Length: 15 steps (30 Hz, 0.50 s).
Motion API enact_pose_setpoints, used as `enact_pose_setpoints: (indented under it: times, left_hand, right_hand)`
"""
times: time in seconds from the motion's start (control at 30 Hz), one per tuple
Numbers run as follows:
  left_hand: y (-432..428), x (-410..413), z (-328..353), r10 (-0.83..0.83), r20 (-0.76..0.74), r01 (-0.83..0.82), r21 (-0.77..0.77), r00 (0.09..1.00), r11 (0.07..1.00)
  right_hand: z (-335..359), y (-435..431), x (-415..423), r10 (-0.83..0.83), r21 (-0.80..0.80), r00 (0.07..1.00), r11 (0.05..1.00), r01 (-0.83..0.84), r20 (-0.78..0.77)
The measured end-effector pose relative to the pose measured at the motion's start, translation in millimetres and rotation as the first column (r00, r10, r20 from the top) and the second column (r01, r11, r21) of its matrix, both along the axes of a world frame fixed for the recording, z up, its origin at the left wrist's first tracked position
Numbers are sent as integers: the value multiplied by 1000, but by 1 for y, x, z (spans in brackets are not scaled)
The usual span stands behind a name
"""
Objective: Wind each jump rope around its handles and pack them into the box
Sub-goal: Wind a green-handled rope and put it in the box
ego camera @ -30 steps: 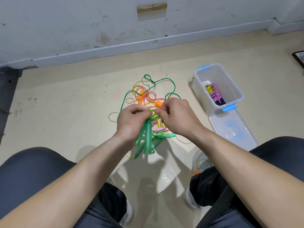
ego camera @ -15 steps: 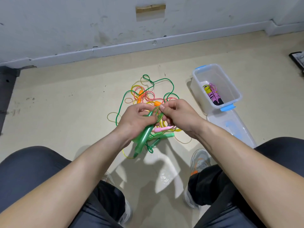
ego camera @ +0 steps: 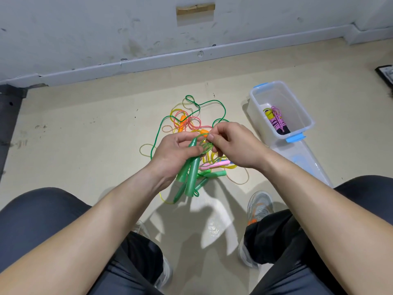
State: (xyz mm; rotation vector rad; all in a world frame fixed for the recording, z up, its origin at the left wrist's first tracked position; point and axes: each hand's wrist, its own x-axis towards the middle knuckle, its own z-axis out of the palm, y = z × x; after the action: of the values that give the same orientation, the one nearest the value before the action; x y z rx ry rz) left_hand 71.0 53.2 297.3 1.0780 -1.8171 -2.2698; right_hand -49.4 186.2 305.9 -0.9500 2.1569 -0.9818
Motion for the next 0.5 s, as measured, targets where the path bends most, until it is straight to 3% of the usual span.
enact_pose_setpoints:
  times: [0.13,0.37,0.5]
  left_hand:
    - [-2,0,1,-10,-41,11,46,999,999]
    - [-3,2,1,-14,-136,59,327,991,943]
    - [-3,4,6,-46,-150,103,401,988,910]
  right_hand:
    - [4,2,-6,25,27,999,999,-24,-34]
    - [7,6,-10,56,-27,966,998,-51,253]
    - [7,6,-10,38,-85,938,996,-9,344]
